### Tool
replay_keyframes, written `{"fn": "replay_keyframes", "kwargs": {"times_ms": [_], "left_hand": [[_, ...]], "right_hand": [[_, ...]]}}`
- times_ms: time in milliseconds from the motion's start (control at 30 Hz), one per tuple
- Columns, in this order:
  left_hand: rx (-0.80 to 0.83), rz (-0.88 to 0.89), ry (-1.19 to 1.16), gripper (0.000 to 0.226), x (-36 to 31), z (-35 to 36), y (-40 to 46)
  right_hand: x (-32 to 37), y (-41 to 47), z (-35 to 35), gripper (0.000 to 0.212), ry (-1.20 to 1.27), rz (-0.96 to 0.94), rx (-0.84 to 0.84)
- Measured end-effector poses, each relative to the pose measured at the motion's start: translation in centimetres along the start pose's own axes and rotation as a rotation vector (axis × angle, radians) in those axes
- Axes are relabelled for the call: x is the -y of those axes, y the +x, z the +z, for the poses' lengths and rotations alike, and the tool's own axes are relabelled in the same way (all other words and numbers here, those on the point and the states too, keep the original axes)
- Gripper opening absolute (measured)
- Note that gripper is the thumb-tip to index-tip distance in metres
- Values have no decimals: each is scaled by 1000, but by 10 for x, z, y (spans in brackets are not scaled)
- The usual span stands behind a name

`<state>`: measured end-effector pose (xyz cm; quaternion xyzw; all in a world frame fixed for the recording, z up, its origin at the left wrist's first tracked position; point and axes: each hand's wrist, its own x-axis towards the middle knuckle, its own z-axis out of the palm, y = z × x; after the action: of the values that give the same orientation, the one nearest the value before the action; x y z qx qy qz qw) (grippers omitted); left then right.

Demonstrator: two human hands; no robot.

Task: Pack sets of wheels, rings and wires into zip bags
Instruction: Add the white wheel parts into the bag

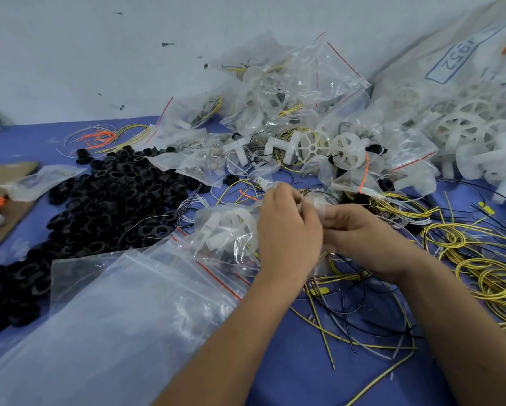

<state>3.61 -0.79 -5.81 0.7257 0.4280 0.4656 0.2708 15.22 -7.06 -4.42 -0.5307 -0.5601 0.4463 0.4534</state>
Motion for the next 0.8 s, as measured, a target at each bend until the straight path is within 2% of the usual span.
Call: {"fn": "replay_keyframes", "kwargs": {"times_ms": [67, 133, 200, 300, 333, 400, 467, 500, 533, 633, 700, 800], "left_hand": [[-10, -24, 32, 6, 4, -4, 5], [-9, -41, 79, 7, 10, -7, 10], [-4, -63, 116, 10, 15, -11, 16], [-19, -96, 108, 11, 19, -16, 21], [-23, -101, 106, 11, 20, -17, 22], [-23, -107, 100, 11, 20, -18, 23], [-23, -104, 101, 10, 20, -19, 23], [-24, -99, 106, 10, 20, -19, 24], [-23, -95, 110, 10, 20, -20, 24], [-23, -97, 115, 10, 19, -20, 24], [-28, -98, 110, 10, 19, -20, 23], [-31, -108, 105, 11, 19, -19, 24]], "right_hand": [[-1, 4, 7, 23, -114, -85, -63], [-4, 13, 11, 28, -214, -132, -291], [-3, 28, 11, 21, -289, -139, -540], [2, 65, -4, 14, -670, -212, -734], [7, 80, -10, 20, -851, -226, -743], [16, 111, -22, 44, -1173, -215, -677], [23, 139, -30, 69, -1350, -159, -541], [26, 150, -32, 74, -1394, -105, -466], [27, 160, -34, 73, -1419, -37, -402], [29, 175, -41, 51, -1453, 121, -312], [31, 172, -42, 47, -1425, 110, -370], [29, 156, -37, 55, -1433, 11, -483]]}}
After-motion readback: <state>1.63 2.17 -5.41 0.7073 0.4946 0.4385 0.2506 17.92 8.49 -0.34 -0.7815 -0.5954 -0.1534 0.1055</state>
